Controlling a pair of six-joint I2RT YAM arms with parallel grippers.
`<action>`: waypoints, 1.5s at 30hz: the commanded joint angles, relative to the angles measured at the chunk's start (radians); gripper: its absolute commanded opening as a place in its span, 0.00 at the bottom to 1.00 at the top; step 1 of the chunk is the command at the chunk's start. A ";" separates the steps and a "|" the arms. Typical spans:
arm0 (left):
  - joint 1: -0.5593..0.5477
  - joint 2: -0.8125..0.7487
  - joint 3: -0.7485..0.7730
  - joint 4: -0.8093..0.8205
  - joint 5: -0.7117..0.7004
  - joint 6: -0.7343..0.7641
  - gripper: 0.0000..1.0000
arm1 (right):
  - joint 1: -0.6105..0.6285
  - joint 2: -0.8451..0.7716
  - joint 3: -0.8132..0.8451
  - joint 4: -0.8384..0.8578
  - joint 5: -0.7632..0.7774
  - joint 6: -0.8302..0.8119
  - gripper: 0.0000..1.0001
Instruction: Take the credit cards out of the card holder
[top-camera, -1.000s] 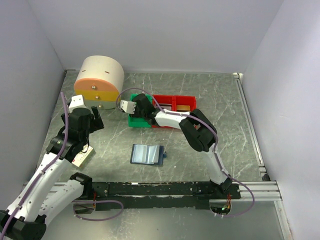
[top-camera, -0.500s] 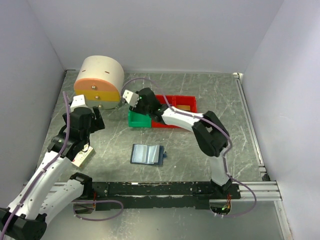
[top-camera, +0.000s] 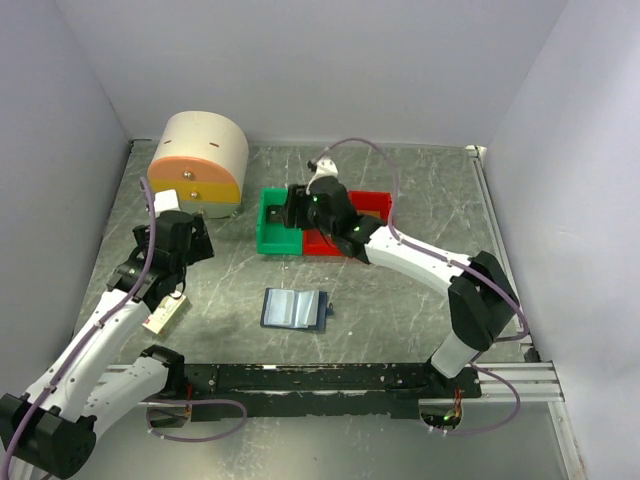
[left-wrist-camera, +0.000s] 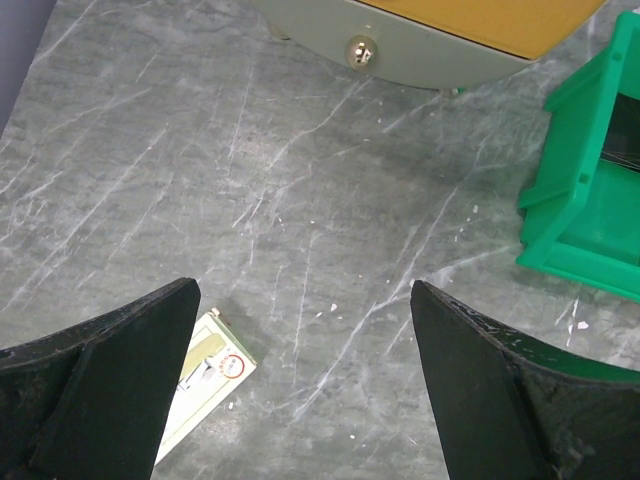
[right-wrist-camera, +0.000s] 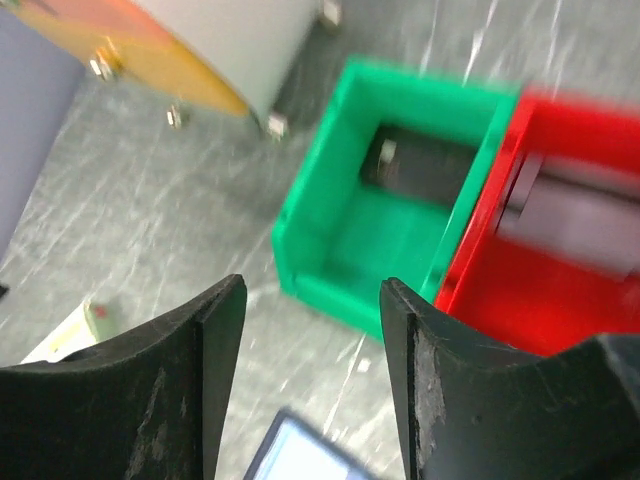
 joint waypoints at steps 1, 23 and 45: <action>0.009 0.006 -0.012 0.055 -0.054 0.001 1.00 | 0.108 -0.002 -0.061 -0.158 0.035 0.328 0.57; 0.012 -0.019 -0.015 0.063 -0.138 0.017 1.00 | 0.303 0.174 -0.023 -0.496 0.155 0.453 0.60; 0.032 0.006 -0.018 0.083 -0.069 0.037 1.00 | 0.339 0.357 0.121 -0.633 0.169 0.456 0.65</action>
